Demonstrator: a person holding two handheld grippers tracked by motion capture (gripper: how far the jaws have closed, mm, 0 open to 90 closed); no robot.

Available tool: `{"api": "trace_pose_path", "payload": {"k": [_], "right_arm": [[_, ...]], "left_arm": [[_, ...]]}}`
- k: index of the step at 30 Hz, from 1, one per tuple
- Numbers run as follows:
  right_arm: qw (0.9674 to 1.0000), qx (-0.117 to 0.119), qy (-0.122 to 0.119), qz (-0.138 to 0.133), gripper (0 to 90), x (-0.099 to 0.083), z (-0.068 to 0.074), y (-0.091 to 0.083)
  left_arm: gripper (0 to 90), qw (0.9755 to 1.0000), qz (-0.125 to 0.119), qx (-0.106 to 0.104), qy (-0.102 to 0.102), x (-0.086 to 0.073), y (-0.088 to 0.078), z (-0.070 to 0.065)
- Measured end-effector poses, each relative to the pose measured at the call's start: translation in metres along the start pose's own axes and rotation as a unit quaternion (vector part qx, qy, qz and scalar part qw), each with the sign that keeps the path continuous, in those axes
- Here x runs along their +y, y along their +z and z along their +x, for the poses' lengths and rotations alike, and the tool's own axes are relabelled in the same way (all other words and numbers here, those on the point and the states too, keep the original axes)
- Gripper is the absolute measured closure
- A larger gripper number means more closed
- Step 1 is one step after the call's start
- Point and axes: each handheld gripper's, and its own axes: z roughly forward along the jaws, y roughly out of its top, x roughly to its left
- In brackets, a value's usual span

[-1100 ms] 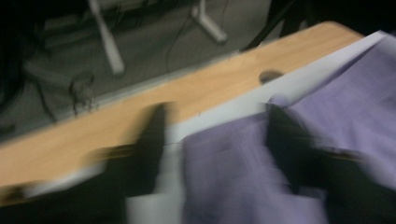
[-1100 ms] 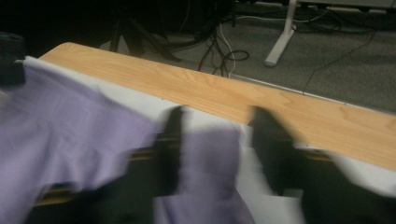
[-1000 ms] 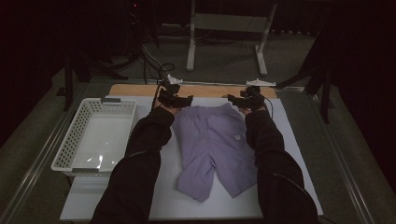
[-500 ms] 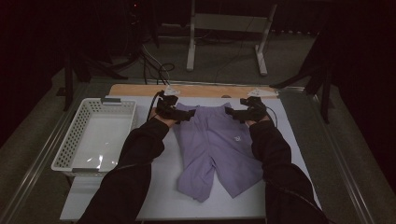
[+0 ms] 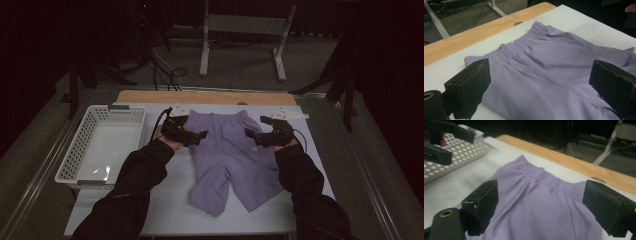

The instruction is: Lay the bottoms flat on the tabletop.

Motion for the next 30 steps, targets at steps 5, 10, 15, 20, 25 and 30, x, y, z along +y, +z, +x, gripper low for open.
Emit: {"api": "trace_pose_path", "payload": {"k": [5, 10, 15, 20, 25, 30], "right_arm": [[0.9998, 0.009, -0.014, -0.007, 13.4, -0.006, 0.013, -0.017], [0.9995, 0.019, -0.025, -0.009, 13.2, -0.015, 0.027, -0.032], [0.9995, 0.019, -0.025, -0.009, 13.2, -0.029, 0.037, -0.044], [0.9994, 0.022, -0.026, -0.004, 13.4, -0.048, 0.046, -0.053], [0.9990, 0.037, -0.022, 0.010, 13.5, -0.066, 0.056, -0.061], [0.9991, 0.033, -0.021, 0.015, 13.6, -0.078, 0.061, -0.069]], "left_arm": [[4.2, 0.9999, -0.007, -0.013, 0.005, -0.010, -0.008, -0.012], [4.0, 0.9995, -0.008, -0.026, 0.014, -0.022, -0.018, -0.023], [3.9, 0.9989, -0.007, -0.041, 0.020, -0.038, -0.027, -0.035], [4.0, 0.9982, -0.009, -0.056, 0.020, -0.053, -0.039, -0.045], [4.4, 0.9970, 0.001, -0.075, 0.018, -0.069, -0.051, -0.054], [5.1, 0.9950, 0.027, -0.095, 0.018, -0.091, -0.059, -0.063]]}}
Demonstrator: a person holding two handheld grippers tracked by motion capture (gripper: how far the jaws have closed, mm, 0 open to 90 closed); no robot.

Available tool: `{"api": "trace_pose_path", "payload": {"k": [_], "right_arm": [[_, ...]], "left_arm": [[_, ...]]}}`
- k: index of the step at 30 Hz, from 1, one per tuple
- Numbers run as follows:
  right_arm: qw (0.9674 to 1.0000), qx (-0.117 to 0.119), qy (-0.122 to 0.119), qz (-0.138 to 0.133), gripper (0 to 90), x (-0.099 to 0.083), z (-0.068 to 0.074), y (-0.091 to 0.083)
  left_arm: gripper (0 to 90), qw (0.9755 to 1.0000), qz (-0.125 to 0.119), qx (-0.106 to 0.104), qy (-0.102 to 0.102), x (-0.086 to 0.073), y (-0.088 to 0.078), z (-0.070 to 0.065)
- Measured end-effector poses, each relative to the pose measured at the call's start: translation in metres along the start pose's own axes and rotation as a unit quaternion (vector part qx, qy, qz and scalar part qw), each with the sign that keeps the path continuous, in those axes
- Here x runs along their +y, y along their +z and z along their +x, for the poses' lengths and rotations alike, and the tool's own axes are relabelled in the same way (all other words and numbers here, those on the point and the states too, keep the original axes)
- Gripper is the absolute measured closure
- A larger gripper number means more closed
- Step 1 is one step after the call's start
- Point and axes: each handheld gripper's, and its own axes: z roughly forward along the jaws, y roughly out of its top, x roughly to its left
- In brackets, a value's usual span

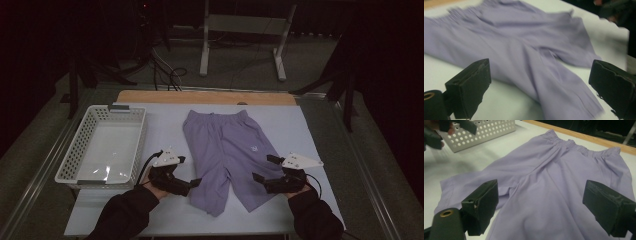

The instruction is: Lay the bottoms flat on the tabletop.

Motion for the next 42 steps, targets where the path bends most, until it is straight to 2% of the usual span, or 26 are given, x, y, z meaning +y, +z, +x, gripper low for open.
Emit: {"api": "trace_pose_path", "payload": {"k": [3, 5, 6, 8, 9, 11, 12, 14, 15, 17, 18, 19, 22, 26, 28, 31, 32, 36, 38, 42], "right_arm": [[1.0000, -0.001, 0.003, -0.001, 13.6, -0.004, 0.002, -0.005], [1.0000, -0.007, 0.000, 0.001, 13.6, -0.007, 0.003, -0.007], [1.0000, -0.008, -0.001, 0.001, 13.7, -0.008, 0.004, -0.007], [0.9999, -0.009, 0.000, 0.004, 13.6, -0.009, 0.004, -0.008], [0.9999, -0.011, 0.002, 0.004, 13.7, -0.010, 0.004, -0.007], [0.9999, -0.009, 0.002, 0.007, 13.7, -0.012, 0.004, -0.006], [0.9999, -0.010, 0.000, 0.010, 13.7, -0.013, 0.004, -0.006], [0.9998, -0.012, -0.002, 0.014, 13.7, -0.014, 0.005, -0.005], [0.9998, -0.011, -0.001, 0.014, 13.7, -0.015, 0.005, -0.005], [0.9998, -0.013, -0.002, 0.015, 13.8, -0.015, 0.005, -0.005], [0.9998, -0.013, -0.001, 0.015, 13.8, -0.015, 0.004, -0.006], [0.9998, -0.015, -0.001, 0.014, 13.8, -0.015, 0.005, -0.007], [0.9998, -0.018, -0.001, 0.010, 13.8, -0.014, 0.004, -0.010], [0.9997, -0.022, 0.002, 0.006, 13.9, -0.014, 0.003, -0.013], [0.9997, -0.023, 0.001, 0.002, 13.9, -0.013, 0.003, -0.015], [0.9996, -0.028, 0.000, -0.003, 13.8, -0.011, 0.003, -0.018], [0.9996, -0.028, 0.000, -0.004, 13.9, -0.010, 0.003, -0.020], [0.9995, -0.031, -0.003, -0.007, 13.9, -0.010, 0.003, -0.023], [0.9993, -0.035, -0.006, -0.007, 13.9, -0.010, 0.002, -0.026], [0.9993, -0.035, -0.001, -0.007, 13.8, -0.013, -0.002, -0.029]], "left_arm": [[8.1, 0.9997, 0.015, -0.017, -0.010, -0.014, 0.001, -0.003], [11.2, 0.9990, 0.038, -0.020, -0.009, -0.023, 0.004, -0.002], [17.5, 0.9987, 0.045, -0.022, -0.011, -0.026, 0.006, -0.002], [19.4, 0.9974, 0.061, -0.034, -0.014, -0.031, 0.009, -0.001], [26.9, 0.9966, 0.071, -0.040, -0.012, -0.033, 0.011, 0.000], [32.5, 0.9951, 0.081, -0.055, -0.015, -0.036, 0.016, -0.001], [39.7, 0.9939, 0.089, -0.063, -0.012, -0.036, 0.019, -0.002], [44.0, 0.9918, 0.102, -0.076, -0.004, -0.037, 0.026, -0.006], [53.9, 0.9912, 0.105, -0.080, 0.007, -0.036, 0.029, -0.009], [76.5, 0.9920, 0.088, -0.088, 0.020, -0.031, 0.031, -0.014], [83.9, 0.9924, 0.081, -0.089, 0.023, -0.029, 0.031, -0.016], [87.2, 0.9929, 0.073, -0.090, 0.028, -0.024, 0.031, -0.018], [88.4, 0.9938, 0.050, -0.094, 0.034, -0.008, 0.029, -0.024], [88.5, 0.9931, 0.033, -0.102, 0.047, 0.013, 0.029, -0.031], [88.4, 0.9927, 0.030, -0.099, 0.063, 0.025, 0.033, -0.034], [88.3, 0.9919, 0.026, -0.099, 0.075, 0.043, 0.044, -0.038], [88.3, 0.9919, 0.027, -0.100, 0.073, 0.050, 0.049, -0.039], [87.8, 0.9900, 0.030, -0.109, 0.084, 0.072, 0.071, -0.043], [87.3, 0.9908, 0.033, -0.099, 0.087, 0.079, 0.082, -0.045], [87.5, 0.9896, 0.052, -0.095, 0.095, 0.084, 0.102, -0.051]]}}
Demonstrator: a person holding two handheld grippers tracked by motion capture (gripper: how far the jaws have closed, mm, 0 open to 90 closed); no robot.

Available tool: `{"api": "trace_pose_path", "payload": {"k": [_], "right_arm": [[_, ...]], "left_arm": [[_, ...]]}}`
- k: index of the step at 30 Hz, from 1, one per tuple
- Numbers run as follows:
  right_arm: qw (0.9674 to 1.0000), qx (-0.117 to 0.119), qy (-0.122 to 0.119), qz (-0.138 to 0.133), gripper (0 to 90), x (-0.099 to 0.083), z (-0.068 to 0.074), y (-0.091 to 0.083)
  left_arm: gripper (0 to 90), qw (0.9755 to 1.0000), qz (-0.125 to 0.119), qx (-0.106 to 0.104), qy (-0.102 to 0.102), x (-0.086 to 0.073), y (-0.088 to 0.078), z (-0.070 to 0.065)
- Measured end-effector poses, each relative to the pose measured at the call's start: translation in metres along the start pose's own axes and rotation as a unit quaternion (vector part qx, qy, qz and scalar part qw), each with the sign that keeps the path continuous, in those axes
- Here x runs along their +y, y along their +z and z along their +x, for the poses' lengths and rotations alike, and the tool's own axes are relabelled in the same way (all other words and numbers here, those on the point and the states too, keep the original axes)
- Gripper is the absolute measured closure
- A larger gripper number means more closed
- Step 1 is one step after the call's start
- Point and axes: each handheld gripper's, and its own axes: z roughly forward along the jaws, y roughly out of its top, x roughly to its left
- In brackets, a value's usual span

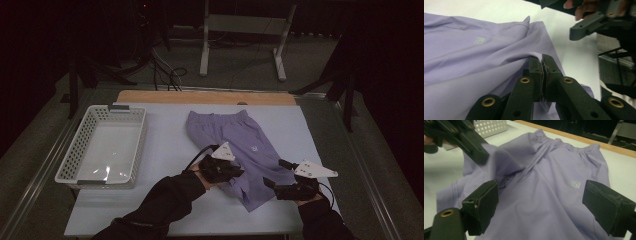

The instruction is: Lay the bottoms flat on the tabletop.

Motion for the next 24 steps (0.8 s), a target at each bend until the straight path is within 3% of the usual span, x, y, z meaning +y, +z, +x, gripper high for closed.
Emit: {"api": "trace_pose_path", "payload": {"k": [3, 5, 7, 8, 10, 11, 12, 18, 22, 24], "right_arm": [[1.0000, -0.005, 0.006, -0.003, 13.9, -0.002, -0.004, -0.003], [0.9999, -0.007, 0.009, -0.006, 13.8, -0.002, -0.006, -0.005], [0.9999, -0.009, 0.012, -0.008, 13.9, -0.002, -0.007, -0.006], [0.9998, -0.008, 0.014, -0.009, 13.9, -0.002, -0.007, -0.007], [0.9998, -0.009, 0.014, -0.008, 13.8, -0.003, -0.007, -0.006], [0.9998, -0.007, 0.014, -0.008, 13.8, -0.003, -0.007, -0.006], [0.9998, -0.006, 0.016, -0.004, 13.9, -0.004, -0.007, -0.004], [0.9999, -0.007, 0.014, 0.003, 13.9, -0.005, -0.007, -0.001], [0.9999, -0.005, 0.015, 0.006, 13.9, -0.006, -0.006, 0.001], [0.9998, -0.003, 0.015, 0.008, 13.8, -0.007, -0.006, 0.003]], "left_arm": [[88.0, 0.9996, -0.015, 0.020, 0.014, 0.006, 0.010, -0.008], [85.8, 0.9996, -0.017, 0.002, 0.022, 0.010, 0.015, -0.011], [67.2, 0.9998, -0.009, -0.010, 0.018, 0.009, 0.017, -0.011], [54.6, 0.9998, -0.005, 0.000, 0.018, 0.007, 0.014, -0.009], [45.3, 0.9998, -0.009, 0.006, 0.015, -0.002, 0.006, -0.005], [42.3, 0.9998, -0.014, 0.014, 0.000, -0.010, -0.005, 0.001], [40.2, 0.9997, -0.018, 0.019, -0.002, -0.015, -0.012, 0.004], [40.9, 0.9989, -0.018, 0.042, -0.012, -0.050, -0.053, 0.012], [41.9, 0.9988, 0.005, 0.047, -0.014, -0.076, -0.056, 0.014], [43.3, 0.9979, 0.008, 0.057, -0.030, -0.085, -0.052, 0.022]]}}
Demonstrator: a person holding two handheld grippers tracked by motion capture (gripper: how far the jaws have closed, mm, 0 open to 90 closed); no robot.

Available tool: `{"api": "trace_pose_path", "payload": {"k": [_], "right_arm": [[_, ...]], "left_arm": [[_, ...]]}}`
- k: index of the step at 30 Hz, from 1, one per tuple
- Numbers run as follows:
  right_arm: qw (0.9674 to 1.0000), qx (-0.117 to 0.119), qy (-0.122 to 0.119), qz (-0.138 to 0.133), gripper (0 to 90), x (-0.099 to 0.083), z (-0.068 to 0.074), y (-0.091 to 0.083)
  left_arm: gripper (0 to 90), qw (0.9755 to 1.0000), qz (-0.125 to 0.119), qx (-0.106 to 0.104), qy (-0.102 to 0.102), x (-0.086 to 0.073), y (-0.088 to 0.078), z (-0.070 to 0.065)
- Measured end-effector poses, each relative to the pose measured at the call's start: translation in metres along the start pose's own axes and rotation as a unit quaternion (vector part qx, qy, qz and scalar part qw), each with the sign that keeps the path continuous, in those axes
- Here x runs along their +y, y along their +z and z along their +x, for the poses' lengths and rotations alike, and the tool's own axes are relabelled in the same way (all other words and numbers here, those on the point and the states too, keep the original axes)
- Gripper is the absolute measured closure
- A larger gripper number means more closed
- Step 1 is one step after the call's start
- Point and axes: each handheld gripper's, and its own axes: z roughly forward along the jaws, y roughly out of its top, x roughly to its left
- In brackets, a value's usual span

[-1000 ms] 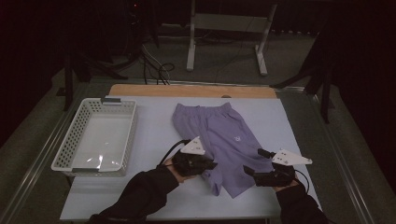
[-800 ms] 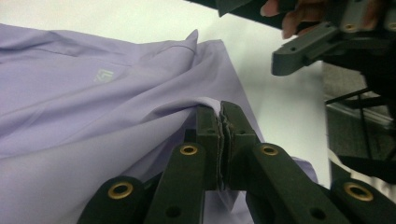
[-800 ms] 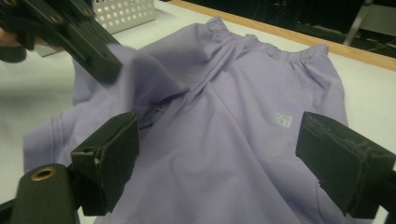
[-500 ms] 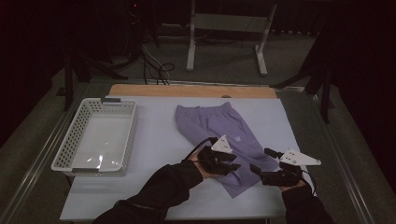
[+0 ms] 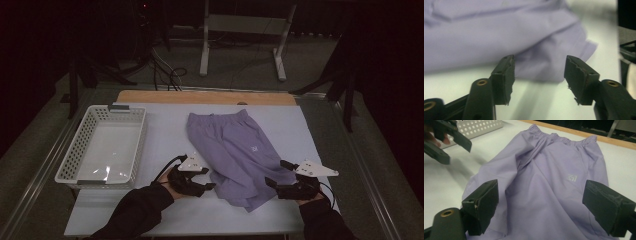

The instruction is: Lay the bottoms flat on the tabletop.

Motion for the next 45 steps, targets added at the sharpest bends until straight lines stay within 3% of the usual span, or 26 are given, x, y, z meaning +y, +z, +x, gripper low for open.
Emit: {"api": "trace_pose_path", "payload": {"k": [5, 8, 13, 16, 20, 22, 24, 30, 35, 39, 42, 45], "right_arm": [[1.0000, 0.004, -0.003, 0.004, 13.8, -0.001, 0.000, 0.002], [1.0000, 0.003, 0.001, 0.003, 13.9, -0.001, -0.001, 0.001], [1.0000, 0.001, -0.001, 0.006, 13.9, -0.003, 0.000, 0.002], [1.0000, 0.002, -0.003, 0.005, 13.9, -0.002, 0.002, 0.002], [1.0000, 0.002, -0.004, 0.005, 13.9, -0.001, 0.002, 0.003], [1.0000, 0.002, -0.006, 0.006, 13.9, -0.002, 0.002, 0.003], [1.0000, 0.005, -0.005, 0.007, 13.9, -0.002, 0.003, 0.003], [0.9999, 0.002, -0.007, 0.007, 13.9, -0.001, 0.004, 0.003], [0.9999, 0.001, -0.009, 0.006, 13.9, 0.000, 0.005, 0.003], [0.9999, 0.001, -0.011, 0.007, 13.9, 0.000, 0.005, 0.003], [0.9999, 0.002, -0.010, 0.007, 13.9, 0.000, 0.006, 0.003], [0.9999, 0.001, -0.009, 0.008, 13.9, 0.000, 0.006, 0.003]], "left_arm": [[50.3, 0.9993, 0.013, -0.008, -0.035, -0.004, 0.022, 0.018], [51.9, 0.9994, 0.023, -0.002, -0.024, -0.001, 0.038, 0.018], [59.2, 0.9982, 0.048, 0.034, -0.009, 0.000, 0.057, 0.018], [68.9, 0.9980, 0.040, 0.048, -0.006, -0.003, 0.058, 0.017], [89.6, 0.9984, 0.041, 0.038, -0.006, -0.003, 0.057, 0.015], [90.0, 0.9982, 0.042, 0.042, -0.004, -0.002, 0.055, 0.013], [90.0, 0.9987, 0.033, 0.037, -0.005, 0.000, 0.047, 0.010], [90.0, 0.9985, 0.004, 0.054, 0.004, 0.003, 0.002, 0.000], [90.0, 0.9970, -0.017, 0.075, 0.005, -0.005, -0.038, -0.013], [90.0, 0.9965, -0.020, 0.080, -0.015, -0.018, -0.065, -0.019], [90.0, 0.9946, -0.022, 0.099, -0.022, -0.031, -0.079, -0.025], [89.9, 0.9934, -0.038, 0.103, -0.034, -0.041, -0.094, -0.028]]}}
